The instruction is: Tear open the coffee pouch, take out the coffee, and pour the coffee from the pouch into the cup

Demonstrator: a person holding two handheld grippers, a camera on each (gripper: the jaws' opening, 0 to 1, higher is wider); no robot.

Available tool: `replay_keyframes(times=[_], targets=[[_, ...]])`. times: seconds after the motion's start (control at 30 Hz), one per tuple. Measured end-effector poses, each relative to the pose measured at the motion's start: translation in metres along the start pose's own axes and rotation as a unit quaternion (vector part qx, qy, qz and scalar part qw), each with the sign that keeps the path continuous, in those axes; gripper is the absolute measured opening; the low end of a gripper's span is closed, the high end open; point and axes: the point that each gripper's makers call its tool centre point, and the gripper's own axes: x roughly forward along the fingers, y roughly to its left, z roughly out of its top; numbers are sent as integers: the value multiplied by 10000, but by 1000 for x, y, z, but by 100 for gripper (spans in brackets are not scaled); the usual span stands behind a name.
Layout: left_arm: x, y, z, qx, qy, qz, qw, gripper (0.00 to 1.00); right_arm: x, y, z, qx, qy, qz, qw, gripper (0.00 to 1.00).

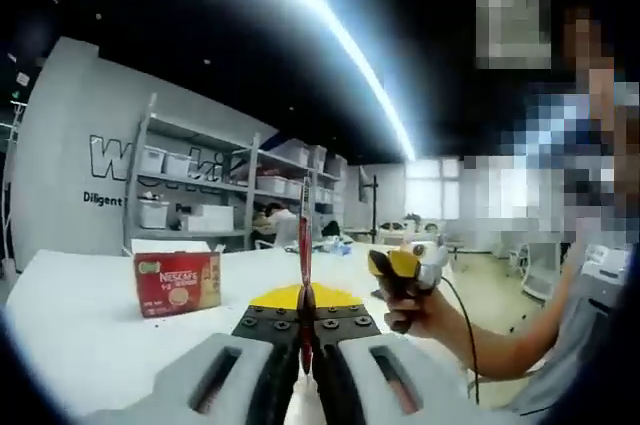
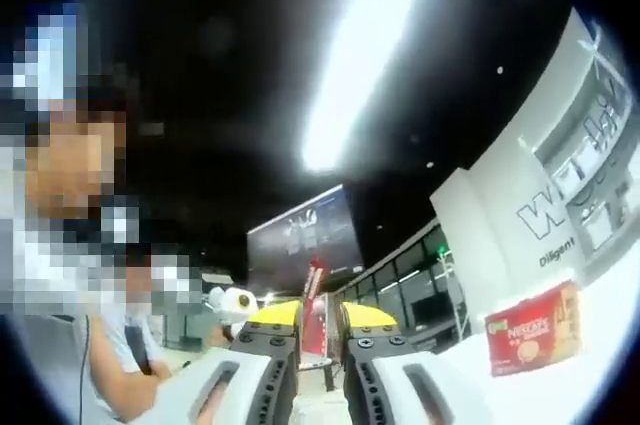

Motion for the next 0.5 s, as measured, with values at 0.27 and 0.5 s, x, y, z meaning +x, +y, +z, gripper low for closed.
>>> replay_keyframes(times=[0.27, 0.5], targets=[[-31, 24, -12, -7, 104, 598, 9982, 4, -16, 5, 0, 79, -177, -138, 9997, 16], [-55, 35, -28, -114, 223, 1006, 9946, 4, -25, 16, -7, 77, -234, -200, 9995, 17]])
